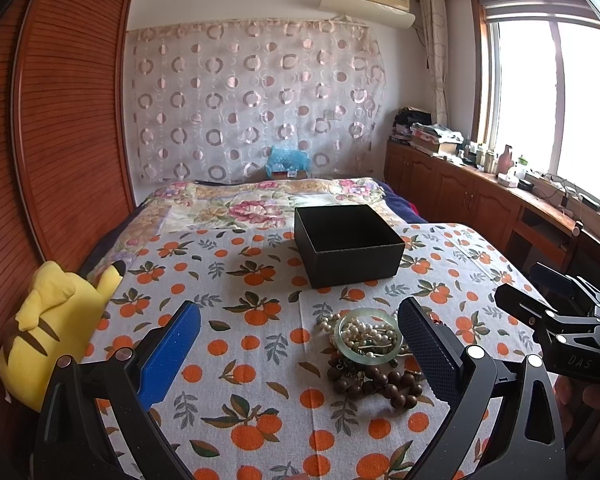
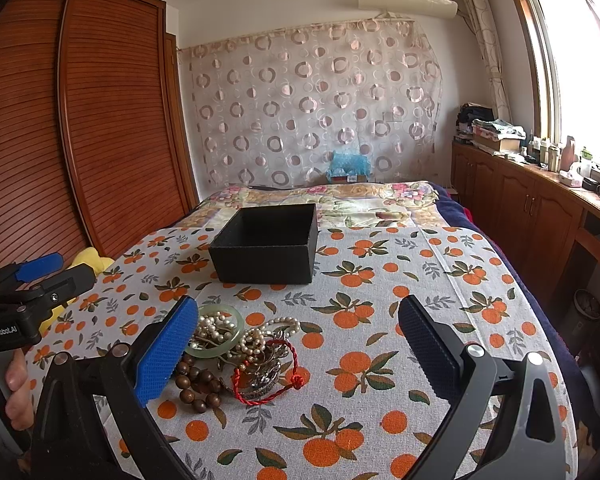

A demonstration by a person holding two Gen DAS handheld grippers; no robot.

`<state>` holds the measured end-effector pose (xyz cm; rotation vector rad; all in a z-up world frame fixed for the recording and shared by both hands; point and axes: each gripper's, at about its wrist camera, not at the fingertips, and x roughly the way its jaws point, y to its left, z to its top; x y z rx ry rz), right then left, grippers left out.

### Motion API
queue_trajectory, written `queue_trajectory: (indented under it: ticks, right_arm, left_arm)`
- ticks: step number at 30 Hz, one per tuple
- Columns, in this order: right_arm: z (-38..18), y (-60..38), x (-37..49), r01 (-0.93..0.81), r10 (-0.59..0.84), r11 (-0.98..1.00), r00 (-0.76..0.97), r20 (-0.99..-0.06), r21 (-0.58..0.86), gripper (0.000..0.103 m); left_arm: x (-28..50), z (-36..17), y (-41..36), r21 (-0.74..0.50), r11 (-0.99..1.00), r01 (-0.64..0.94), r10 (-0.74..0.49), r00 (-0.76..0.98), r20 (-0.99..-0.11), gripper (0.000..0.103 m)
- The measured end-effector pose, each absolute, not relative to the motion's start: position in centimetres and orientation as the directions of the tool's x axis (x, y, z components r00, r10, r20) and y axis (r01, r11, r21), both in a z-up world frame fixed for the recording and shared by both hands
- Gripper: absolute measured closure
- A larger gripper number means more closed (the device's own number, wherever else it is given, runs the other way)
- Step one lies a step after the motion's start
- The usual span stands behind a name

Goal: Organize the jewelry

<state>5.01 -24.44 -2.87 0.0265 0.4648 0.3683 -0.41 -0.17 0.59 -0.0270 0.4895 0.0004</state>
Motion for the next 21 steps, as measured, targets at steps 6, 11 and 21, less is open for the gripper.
queue_trajectory:
  ticks: [6,11,21]
  right_arm:
    - [-2.8,-24.5,5.0,-0.34,0.353,0.934,0.829,-0.434,0.109,0.002]
    - [-2.8,-24.5,5.0,-0.341,0.354,0.934,0.829,-0.433,0.109,0.003]
    - [-2.8,-24.7,4.9,-0.341,0.353,0.934,0.83,-0.433,0.107,0.002]
  left_arm:
    - [-0.4,0.6,-0.2,-0.027,1.0,-0.006,-0.007,0.883,-0.47,0.008]
    - [-0.4,0.6,-0.2,-0.027,1.0,-0.007,-0.007,0.882,-0.471,0.008]
    - [-0.3,-0.4,-0.6,-0.028,1.0,-0.005,-0.009,0.877,-0.481,0.008]
